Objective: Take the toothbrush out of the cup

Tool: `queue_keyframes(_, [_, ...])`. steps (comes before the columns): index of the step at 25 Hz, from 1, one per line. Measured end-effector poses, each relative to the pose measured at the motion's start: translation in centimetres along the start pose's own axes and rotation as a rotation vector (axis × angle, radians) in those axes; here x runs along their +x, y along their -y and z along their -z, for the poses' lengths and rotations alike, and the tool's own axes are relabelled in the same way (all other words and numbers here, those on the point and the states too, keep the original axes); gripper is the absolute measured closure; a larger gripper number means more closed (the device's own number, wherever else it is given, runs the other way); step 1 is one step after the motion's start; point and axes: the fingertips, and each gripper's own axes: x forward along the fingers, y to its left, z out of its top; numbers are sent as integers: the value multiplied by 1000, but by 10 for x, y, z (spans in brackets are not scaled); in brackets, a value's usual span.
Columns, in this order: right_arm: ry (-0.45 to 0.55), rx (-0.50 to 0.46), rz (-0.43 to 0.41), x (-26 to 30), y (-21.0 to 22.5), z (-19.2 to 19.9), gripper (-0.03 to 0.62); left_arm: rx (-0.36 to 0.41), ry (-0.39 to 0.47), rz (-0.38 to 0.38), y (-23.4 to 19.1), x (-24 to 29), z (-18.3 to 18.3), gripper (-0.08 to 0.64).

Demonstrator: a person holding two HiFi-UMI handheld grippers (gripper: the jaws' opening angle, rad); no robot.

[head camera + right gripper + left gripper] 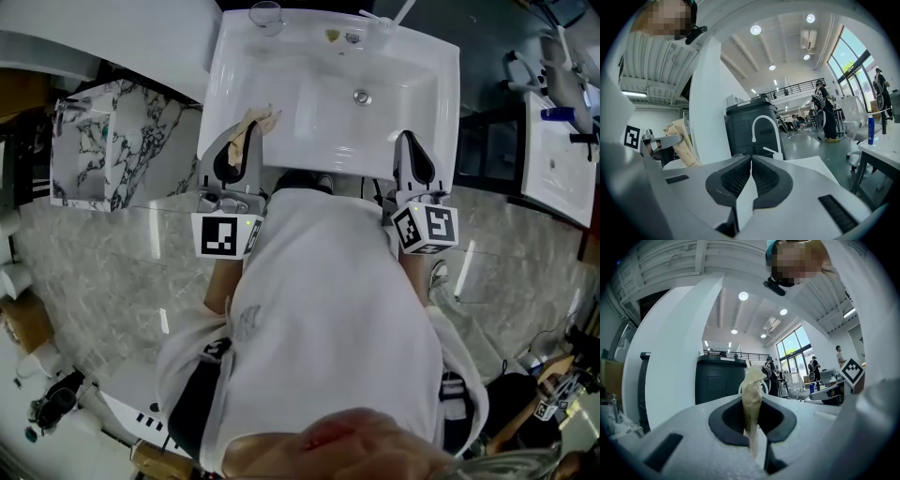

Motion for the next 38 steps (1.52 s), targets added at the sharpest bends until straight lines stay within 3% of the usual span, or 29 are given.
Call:
queue_keyframes(12, [-14, -7, -3, 0, -2, 5, 574, -33, -30, 41, 15, 3, 16, 531])
queue_keyframes(38, [4, -20, 53, -18, 29, -7, 574, -24, 6, 105, 31, 25, 1, 531])
